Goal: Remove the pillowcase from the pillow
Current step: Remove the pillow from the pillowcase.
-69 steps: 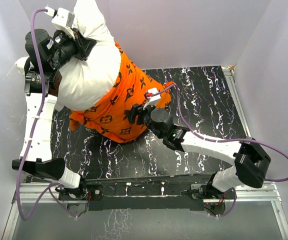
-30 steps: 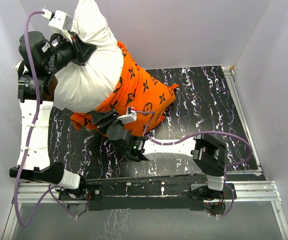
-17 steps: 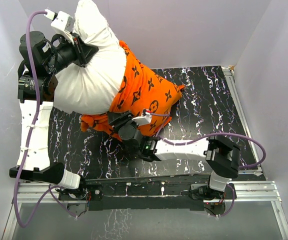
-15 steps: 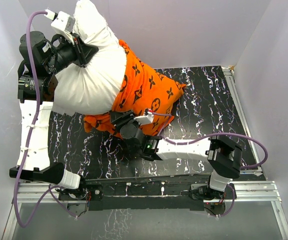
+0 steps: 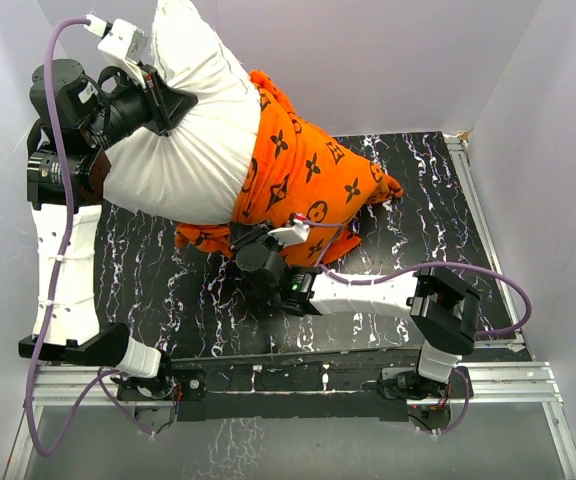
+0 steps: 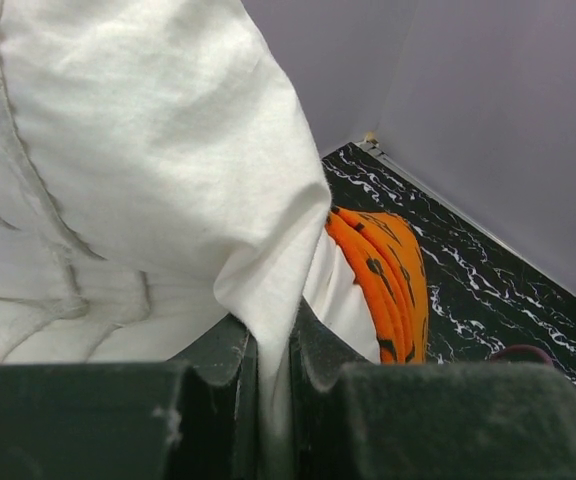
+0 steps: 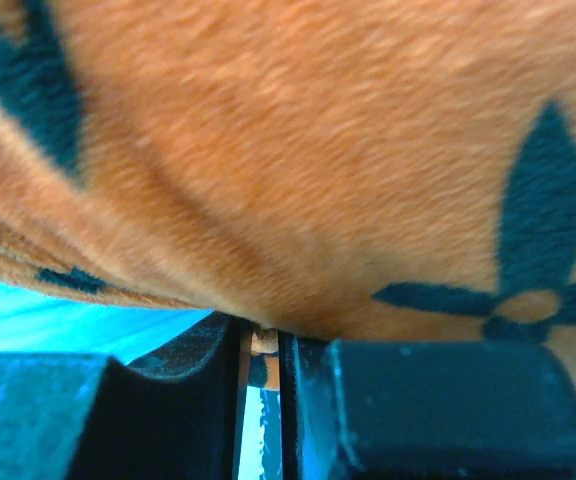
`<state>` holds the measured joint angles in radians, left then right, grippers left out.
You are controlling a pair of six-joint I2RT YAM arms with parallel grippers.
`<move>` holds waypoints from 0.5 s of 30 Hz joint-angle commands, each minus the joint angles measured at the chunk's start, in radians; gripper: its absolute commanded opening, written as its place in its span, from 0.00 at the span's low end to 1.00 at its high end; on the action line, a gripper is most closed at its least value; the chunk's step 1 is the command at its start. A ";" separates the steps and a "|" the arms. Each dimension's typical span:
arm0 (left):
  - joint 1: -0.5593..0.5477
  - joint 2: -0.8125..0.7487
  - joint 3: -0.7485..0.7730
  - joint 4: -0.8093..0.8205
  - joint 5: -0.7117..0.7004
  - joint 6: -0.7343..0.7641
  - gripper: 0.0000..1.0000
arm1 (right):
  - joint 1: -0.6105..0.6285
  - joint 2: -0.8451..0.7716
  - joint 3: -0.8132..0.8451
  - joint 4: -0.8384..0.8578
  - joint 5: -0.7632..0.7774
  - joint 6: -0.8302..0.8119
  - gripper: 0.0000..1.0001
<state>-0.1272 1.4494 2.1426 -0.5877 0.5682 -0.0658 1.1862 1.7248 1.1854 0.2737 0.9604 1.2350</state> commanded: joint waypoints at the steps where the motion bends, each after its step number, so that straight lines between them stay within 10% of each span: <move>1: -0.002 -0.086 0.157 0.244 0.040 0.034 0.00 | -0.089 -0.017 -0.091 -0.246 0.153 0.093 0.14; 15: -0.003 -0.049 0.267 0.319 -0.031 0.124 0.00 | -0.172 -0.068 -0.366 -0.647 0.138 0.548 0.08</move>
<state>-0.1463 1.5227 2.2498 -0.6899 0.5529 0.0154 1.0832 1.6352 0.9665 0.0219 0.9970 1.6756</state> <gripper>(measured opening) 0.076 0.109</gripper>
